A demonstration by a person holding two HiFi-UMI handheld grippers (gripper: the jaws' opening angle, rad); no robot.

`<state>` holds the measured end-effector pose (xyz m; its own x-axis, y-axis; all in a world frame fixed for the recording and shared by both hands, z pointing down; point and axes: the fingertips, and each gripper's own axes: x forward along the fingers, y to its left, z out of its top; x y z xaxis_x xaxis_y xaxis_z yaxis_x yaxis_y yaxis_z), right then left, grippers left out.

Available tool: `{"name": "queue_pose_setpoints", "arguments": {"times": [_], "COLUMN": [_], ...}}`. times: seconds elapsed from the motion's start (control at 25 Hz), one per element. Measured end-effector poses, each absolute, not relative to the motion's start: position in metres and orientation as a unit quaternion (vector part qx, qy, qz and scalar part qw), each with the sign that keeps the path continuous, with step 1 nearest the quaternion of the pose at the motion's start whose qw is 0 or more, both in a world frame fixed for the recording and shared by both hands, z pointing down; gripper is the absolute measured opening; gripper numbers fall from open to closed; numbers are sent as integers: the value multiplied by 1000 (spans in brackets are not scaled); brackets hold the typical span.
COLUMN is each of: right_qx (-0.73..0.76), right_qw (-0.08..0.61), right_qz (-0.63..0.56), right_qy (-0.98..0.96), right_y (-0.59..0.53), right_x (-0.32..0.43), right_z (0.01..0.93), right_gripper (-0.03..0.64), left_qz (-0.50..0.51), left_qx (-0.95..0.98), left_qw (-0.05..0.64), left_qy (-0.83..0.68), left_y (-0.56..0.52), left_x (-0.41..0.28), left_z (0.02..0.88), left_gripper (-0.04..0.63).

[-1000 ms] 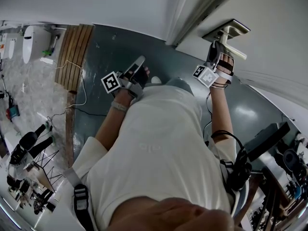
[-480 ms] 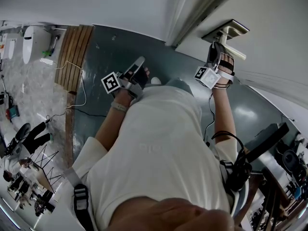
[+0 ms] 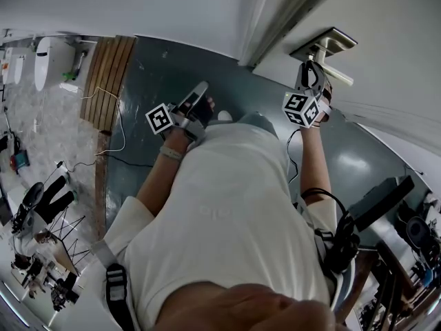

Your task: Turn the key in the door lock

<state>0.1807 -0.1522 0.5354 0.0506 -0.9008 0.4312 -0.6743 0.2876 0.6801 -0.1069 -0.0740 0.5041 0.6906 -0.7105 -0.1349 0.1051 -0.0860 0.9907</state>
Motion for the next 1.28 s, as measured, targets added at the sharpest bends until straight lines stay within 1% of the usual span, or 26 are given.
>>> {"name": "queue_pose_setpoints", "arguments": {"times": [0.32, 0.64, 0.72, 0.76, 0.84, 0.88, 1.28], "right_qx": [606, 636, 642, 646, 652, 654, 641], "right_qw": [369, 270, 234, 205, 134, 109, -59], "right_qz": [-69, 11, 44, 71, 132, 151, 271], "right_qy": [-702, -723, -729, -732, -735, -733, -716], "right_y": [-152, -152, -151, -151, -150, -150, -149], "right_x": [182, 184, 186, 188, 191, 192, 195], "right_z": [533, 529, 530, 531, 532, 532, 529], "right_gripper": [106, 106, 106, 104, 71, 72, 72], "left_qz": [-318, -317, -317, -317, -316, -316, -317], "left_qx": [665, 664, 663, 662, 663, 664, 662], "left_qw": [635, 635, 637, 637, 637, 637, 637], "left_qy": [-232, -233, -234, -234, -234, -234, -236], "left_y": [-73, -72, -72, -71, -71, -71, -71], "left_x": [-108, -109, -109, -109, -109, -110, -111], "left_z": [504, 505, 505, 506, 506, 506, 506], "left_gripper": [8, 8, 8, 8, 8, 8, 8]}}
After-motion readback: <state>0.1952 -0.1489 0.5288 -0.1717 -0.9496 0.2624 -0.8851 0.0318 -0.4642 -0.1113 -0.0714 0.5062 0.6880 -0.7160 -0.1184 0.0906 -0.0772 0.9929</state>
